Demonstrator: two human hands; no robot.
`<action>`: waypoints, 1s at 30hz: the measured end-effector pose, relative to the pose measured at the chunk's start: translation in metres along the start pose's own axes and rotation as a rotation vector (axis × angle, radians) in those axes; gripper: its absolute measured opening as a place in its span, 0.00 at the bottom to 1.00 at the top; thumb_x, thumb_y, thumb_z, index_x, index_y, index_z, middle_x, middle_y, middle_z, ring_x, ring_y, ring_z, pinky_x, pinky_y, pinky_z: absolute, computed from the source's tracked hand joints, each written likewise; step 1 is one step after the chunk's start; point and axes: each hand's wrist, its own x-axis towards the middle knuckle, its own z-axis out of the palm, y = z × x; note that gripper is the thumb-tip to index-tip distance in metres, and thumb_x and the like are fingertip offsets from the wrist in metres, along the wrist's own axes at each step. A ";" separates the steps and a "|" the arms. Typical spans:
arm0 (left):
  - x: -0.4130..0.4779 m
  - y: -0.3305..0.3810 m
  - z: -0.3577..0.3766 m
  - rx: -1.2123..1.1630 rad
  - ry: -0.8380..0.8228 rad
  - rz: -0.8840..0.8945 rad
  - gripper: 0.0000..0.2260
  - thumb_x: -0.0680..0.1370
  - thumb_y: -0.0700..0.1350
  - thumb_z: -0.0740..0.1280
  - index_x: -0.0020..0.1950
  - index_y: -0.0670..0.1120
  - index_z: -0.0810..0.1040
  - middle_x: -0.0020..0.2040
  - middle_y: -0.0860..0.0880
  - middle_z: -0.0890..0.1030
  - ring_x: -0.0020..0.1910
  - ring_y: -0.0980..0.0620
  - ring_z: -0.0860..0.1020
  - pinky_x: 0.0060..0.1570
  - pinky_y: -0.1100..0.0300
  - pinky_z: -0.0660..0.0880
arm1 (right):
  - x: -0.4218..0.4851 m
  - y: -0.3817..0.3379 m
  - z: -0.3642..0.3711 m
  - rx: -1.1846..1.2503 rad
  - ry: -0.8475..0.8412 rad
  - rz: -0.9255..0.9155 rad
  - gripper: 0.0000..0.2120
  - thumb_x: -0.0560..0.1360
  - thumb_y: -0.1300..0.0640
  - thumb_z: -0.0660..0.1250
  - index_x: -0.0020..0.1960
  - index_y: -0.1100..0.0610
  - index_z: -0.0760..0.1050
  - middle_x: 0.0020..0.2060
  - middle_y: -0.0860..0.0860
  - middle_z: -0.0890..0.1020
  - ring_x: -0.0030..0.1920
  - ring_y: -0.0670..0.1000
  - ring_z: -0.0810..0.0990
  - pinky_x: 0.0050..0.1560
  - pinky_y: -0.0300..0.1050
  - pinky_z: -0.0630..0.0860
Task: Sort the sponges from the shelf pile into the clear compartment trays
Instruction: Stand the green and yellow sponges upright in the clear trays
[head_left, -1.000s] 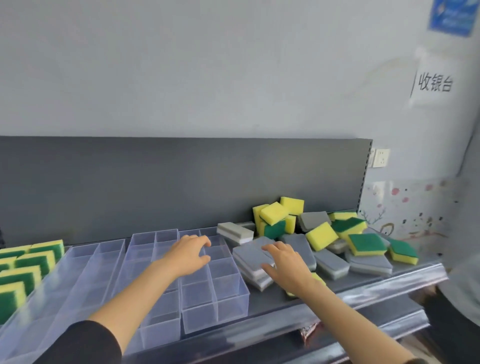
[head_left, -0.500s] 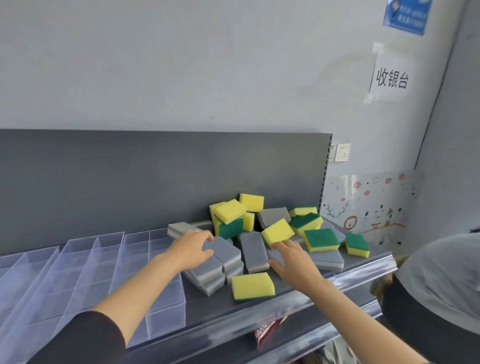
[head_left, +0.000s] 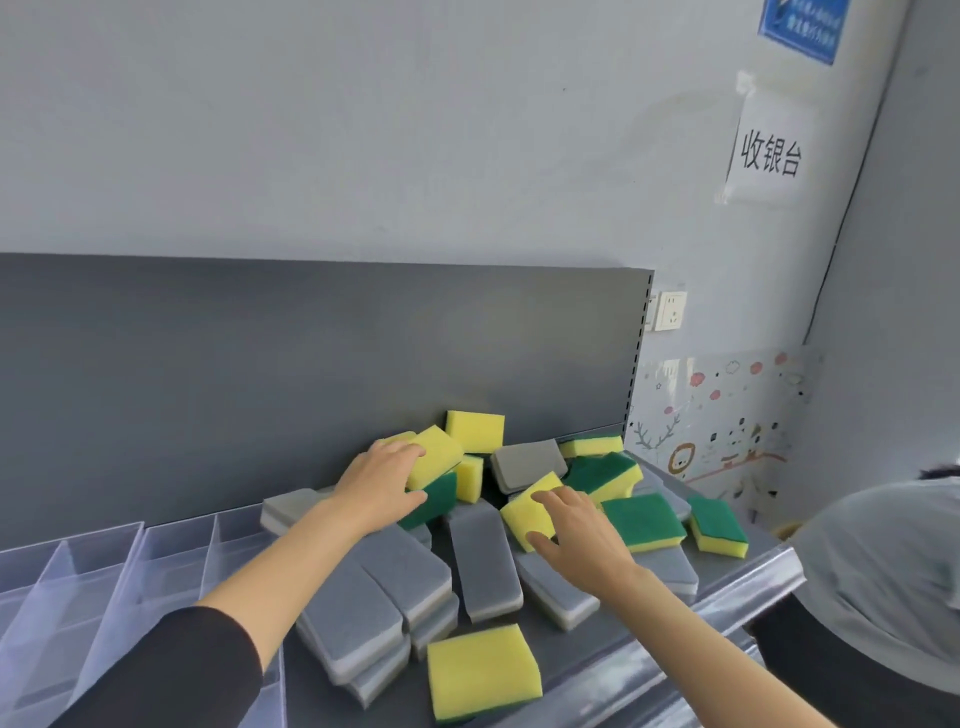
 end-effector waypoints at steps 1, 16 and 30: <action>0.007 -0.002 0.002 0.019 -0.013 0.015 0.27 0.76 0.50 0.65 0.73 0.47 0.61 0.75 0.49 0.60 0.74 0.48 0.58 0.69 0.54 0.61 | 0.007 0.000 0.003 -0.027 -0.010 -0.007 0.25 0.77 0.48 0.60 0.71 0.53 0.61 0.67 0.52 0.69 0.66 0.55 0.67 0.64 0.48 0.68; 0.049 -0.018 0.021 -0.015 -0.064 0.089 0.24 0.73 0.43 0.66 0.68 0.47 0.64 0.68 0.49 0.64 0.67 0.47 0.64 0.63 0.56 0.67 | 0.050 0.010 0.025 -0.078 -0.004 -0.020 0.19 0.76 0.52 0.62 0.64 0.55 0.64 0.60 0.52 0.74 0.60 0.56 0.72 0.55 0.48 0.70; 0.020 0.007 -0.026 -0.136 0.155 0.095 0.13 0.77 0.46 0.64 0.60 0.47 0.69 0.54 0.50 0.74 0.51 0.50 0.73 0.48 0.55 0.73 | 0.023 0.000 -0.019 0.192 0.226 0.009 0.16 0.77 0.54 0.61 0.62 0.58 0.67 0.56 0.54 0.73 0.58 0.54 0.70 0.54 0.46 0.71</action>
